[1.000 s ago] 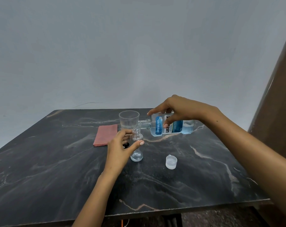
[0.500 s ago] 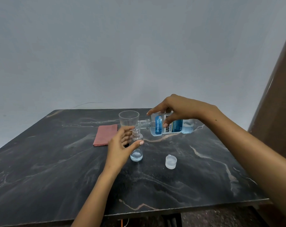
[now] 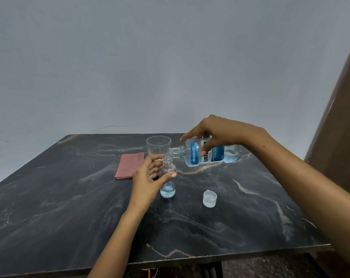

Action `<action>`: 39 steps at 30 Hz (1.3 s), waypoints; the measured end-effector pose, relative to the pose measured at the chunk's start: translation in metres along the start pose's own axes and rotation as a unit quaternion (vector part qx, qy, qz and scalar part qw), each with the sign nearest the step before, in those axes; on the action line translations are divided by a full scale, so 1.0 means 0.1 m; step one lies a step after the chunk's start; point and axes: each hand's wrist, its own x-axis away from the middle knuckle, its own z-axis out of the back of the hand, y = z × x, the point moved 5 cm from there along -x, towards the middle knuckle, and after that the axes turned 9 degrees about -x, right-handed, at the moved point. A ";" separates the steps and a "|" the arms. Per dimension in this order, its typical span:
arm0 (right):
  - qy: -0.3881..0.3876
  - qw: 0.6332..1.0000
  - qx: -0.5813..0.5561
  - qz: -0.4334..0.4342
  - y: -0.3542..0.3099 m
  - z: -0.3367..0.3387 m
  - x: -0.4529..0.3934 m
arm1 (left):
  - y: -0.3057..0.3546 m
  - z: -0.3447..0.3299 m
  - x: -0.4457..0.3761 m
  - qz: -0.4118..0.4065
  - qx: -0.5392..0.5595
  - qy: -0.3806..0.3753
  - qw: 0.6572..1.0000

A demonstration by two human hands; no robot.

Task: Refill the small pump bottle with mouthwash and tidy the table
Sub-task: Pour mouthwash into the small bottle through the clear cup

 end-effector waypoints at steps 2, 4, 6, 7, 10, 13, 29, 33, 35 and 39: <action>-0.001 1.000 0.001 0.001 0.00 0.00 0.00 | 0.00 0.00 0.00 -0.001 0.002 -0.001 1.000; -0.002 1.000 0.001 0.002 -0.01 0.00 0.00 | 0.00 0.00 0.00 0.000 0.004 -0.002 1.000; -0.004 1.000 0.000 0.002 -0.01 0.00 -0.01 | 0.00 0.00 0.00 0.001 0.006 -0.002 1.000; -0.004 1.000 0.000 0.002 -0.01 0.00 0.00 | -0.01 0.00 0.00 0.003 0.005 -0.002 1.000; -0.002 1.000 0.008 0.002 -0.01 0.01 -0.01 | -0.03 0.00 0.00 0.007 0.003 0.001 1.000; 0.000 1.000 0.008 0.005 -0.01 0.01 -0.02 | -0.02 0.00 0.00 0.009 0.011 -0.001 1.000; -0.011 1.000 0.024 -0.010 -0.08 0.04 0.00 | -0.04 -0.01 0.00 0.011 0.011 0.002 1.000; -0.012 0.999 0.027 -0.014 -0.10 0.04 0.00 | -0.04 -0.01 0.00 0.009 0.004 0.002 1.000; -0.011 0.999 0.030 -0.014 -0.10 0.04 0.00 | -0.04 -0.01 0.00 0.010 0.003 0.001 1.000; -0.012 0.999 0.036 -0.014 -0.11 0.05 0.00 | -0.03 0.00 0.00 0.012 0.005 0.000 1.000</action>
